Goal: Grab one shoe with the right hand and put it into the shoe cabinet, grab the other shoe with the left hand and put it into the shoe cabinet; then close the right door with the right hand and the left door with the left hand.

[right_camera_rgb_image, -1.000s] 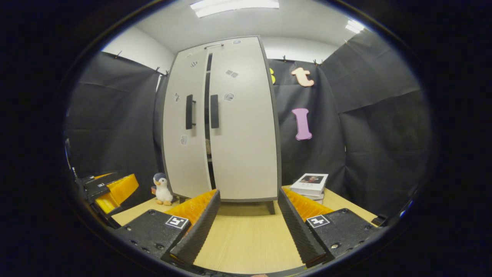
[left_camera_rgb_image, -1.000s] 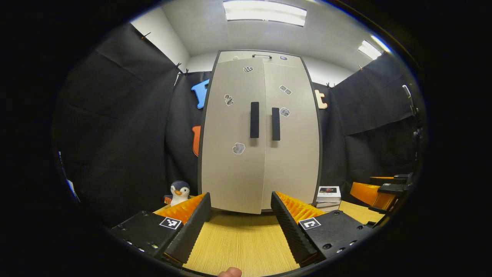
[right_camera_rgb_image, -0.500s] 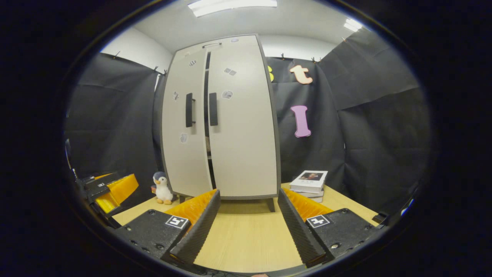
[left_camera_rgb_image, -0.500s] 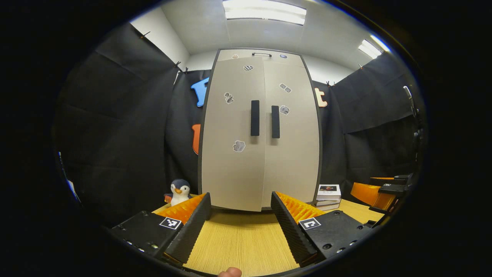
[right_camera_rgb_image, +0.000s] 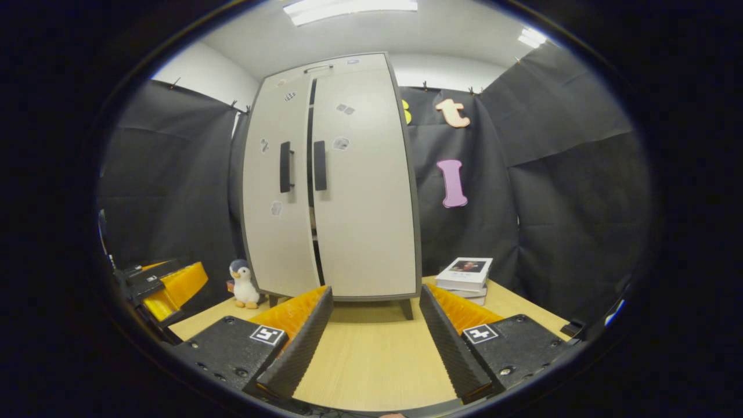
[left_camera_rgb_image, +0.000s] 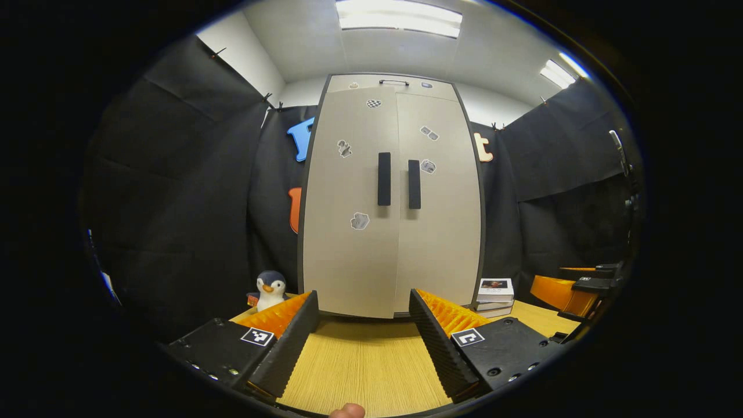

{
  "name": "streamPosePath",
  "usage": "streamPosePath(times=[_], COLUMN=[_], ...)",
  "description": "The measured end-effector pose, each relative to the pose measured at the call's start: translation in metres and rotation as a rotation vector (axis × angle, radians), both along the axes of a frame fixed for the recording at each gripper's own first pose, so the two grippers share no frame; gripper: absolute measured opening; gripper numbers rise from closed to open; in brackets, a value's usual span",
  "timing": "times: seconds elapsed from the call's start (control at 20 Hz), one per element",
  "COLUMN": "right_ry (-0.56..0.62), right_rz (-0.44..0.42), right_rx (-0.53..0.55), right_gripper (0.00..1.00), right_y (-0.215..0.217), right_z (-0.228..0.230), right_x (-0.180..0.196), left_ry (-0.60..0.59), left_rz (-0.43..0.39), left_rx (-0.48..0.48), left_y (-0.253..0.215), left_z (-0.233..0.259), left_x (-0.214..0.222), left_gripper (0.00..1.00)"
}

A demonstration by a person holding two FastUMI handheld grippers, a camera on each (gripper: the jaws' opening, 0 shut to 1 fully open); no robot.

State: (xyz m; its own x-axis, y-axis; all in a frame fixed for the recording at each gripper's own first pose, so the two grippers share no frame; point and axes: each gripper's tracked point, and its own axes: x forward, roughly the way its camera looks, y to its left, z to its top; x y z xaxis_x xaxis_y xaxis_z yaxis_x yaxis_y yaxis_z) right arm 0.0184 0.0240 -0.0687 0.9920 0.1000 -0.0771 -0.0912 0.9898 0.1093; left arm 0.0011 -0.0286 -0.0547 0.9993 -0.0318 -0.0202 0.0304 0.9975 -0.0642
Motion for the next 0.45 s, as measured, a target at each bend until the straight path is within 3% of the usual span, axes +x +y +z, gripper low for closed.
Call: streamPosePath(times=[0.45], right_ry=[0.013], right_rz=[-0.001], right_rx=[0.005], right_gripper=[0.97], right_y=[0.0010], right_z=[-0.0020], right_x=[-0.0020], left_ry=[0.004], left_rz=[-0.003], left_rx=[-0.002], left_y=[-0.0004], left_z=[-0.0015], left_x=[-0.0015], left_gripper=[0.95])
